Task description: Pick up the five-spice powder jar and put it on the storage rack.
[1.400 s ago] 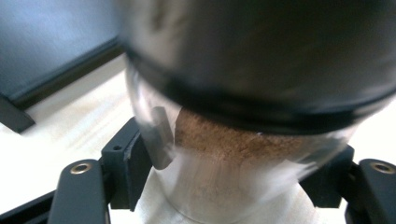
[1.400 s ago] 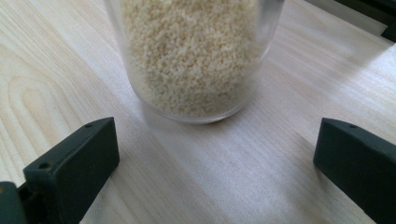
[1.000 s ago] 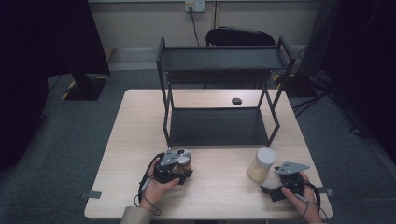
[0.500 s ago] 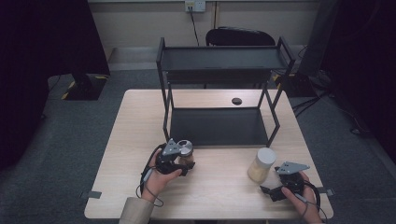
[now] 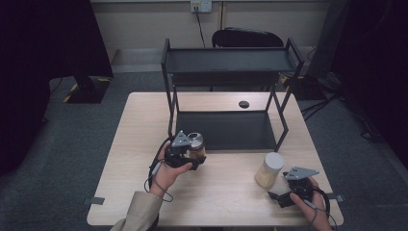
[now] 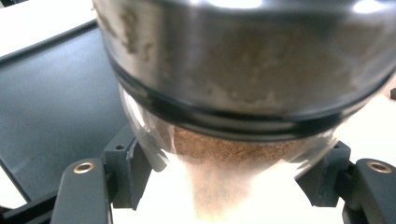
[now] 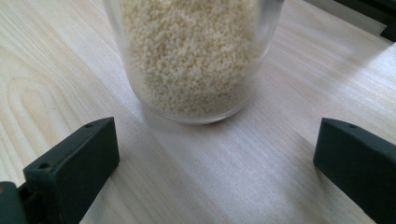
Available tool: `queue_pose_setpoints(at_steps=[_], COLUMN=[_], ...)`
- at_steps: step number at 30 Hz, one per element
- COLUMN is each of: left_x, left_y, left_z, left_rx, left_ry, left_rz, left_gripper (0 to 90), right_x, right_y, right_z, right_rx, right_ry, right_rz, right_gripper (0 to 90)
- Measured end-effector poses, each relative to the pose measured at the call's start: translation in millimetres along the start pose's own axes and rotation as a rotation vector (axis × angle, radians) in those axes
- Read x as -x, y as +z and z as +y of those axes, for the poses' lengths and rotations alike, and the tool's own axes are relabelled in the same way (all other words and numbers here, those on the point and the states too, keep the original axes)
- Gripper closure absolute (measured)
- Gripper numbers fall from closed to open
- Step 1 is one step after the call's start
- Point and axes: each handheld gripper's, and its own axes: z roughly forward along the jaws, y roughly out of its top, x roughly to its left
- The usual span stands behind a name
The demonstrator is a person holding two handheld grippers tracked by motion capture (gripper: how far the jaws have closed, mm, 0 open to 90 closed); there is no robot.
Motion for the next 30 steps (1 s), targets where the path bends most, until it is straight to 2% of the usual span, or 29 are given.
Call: queue_pose_setpoints(at_steps=[9,15,19,30], left_x=[-3.7,-8.5,-10.2,-15.4], left_y=[-5.6,-10.1,-12.0,-18.0], left_z=[23.9,37.8,47.1,66.5], left_rx=[0.008,0.023,0.016,0.019], left_ry=[0.007,-0.004,-0.001,-0.001], left_rz=[0.004,0.005,0.007,0.01], left_gripper=[30.0,30.0,30.0,30.0], right_x=[-0.1,-0.2,-0.4,-0.6], right_y=[0.0,0.0,0.1,0.1], right_z=[0.0,0.0,0.0,0.0], right_rx=[0.0,0.0,0.0,0.0], right_ry=[0.0,0.001,0.001,0.002], right_rz=[-0.001,-0.001,-0.002,-0.002], right_gripper=[0.0,0.0,0.0,0.0])
